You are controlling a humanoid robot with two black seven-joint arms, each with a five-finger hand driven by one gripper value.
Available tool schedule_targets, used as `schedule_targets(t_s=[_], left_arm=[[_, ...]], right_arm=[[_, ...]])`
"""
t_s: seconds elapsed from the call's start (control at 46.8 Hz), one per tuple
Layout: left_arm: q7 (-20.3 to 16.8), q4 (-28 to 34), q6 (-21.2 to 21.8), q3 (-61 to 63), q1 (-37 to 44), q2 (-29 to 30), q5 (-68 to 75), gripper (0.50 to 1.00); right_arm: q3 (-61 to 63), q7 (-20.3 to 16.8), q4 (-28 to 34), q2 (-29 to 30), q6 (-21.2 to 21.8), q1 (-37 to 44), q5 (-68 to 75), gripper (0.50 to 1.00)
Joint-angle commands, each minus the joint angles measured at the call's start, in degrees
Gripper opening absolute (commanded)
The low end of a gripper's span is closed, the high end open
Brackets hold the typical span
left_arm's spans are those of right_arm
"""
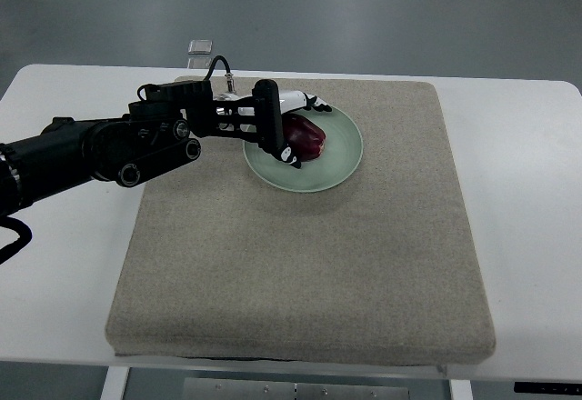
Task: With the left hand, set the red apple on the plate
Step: 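Open the left hand and release the apple on the plate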
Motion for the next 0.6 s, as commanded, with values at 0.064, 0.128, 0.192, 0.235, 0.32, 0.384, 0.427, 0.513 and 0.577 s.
schedule_targets(t_s=[0.064, 0.128, 0.192, 0.235, 0.32, 0.384, 0.427, 0.513, 0.577], left_arm=[[-0.1, 1.4, 0.0, -0.2, -0.3, 0.4, 0.0, 0.958], [-0.1, 1.5, 0.1, -0.5, -0.4, 0.6, 0.0, 0.96], [-0.1, 2.1, 0.0, -1.3, -0.4, 0.6, 0.0, 0.966], [-0.1, 2.2, 0.0, -1.7, -0.4, 0.7, 0.0, 0.983], [-0.1, 2.2, 0.1, -2.1, -0.4, 1.0, -0.1, 0.994], [-0.1, 2.2, 0.1, -2.3, -0.4, 1.1, -0.1, 0.994], [-0.1, 2.3, 0.0, -2.6, -0.5, 1.3, -0.1, 0.994], [-0.1, 3.0, 0.0, -2.6, -0.9, 1.8, -0.1, 0.994], [-0.1, 4.1, 0.0, -2.7, -1.4, 2.5, -0.1, 0.994]], right_arm=[[0.0, 0.0, 0.0, 0.0, 0.0, 0.0, 0.0, 0.93], [0.0, 0.0, 0.0, 0.0, 0.0, 0.0, 0.0, 0.932], [0.0, 0.0, 0.0, 0.0, 0.0, 0.0, 0.0, 0.932], [0.0, 0.0, 0.0, 0.0, 0.0, 0.0, 0.0, 0.93], [0.0, 0.0, 0.0, 0.0, 0.0, 0.0, 0.0, 0.932], [0.0, 0.0, 0.0, 0.0, 0.0, 0.0, 0.0, 0.932], [0.0, 0.0, 0.0, 0.0, 0.0, 0.0, 0.0, 0.93], [0.0, 0.0, 0.0, 0.0, 0.0, 0.0, 0.0, 0.93], [0.0, 0.0, 0.0, 0.0, 0.0, 0.0, 0.0, 0.93]])
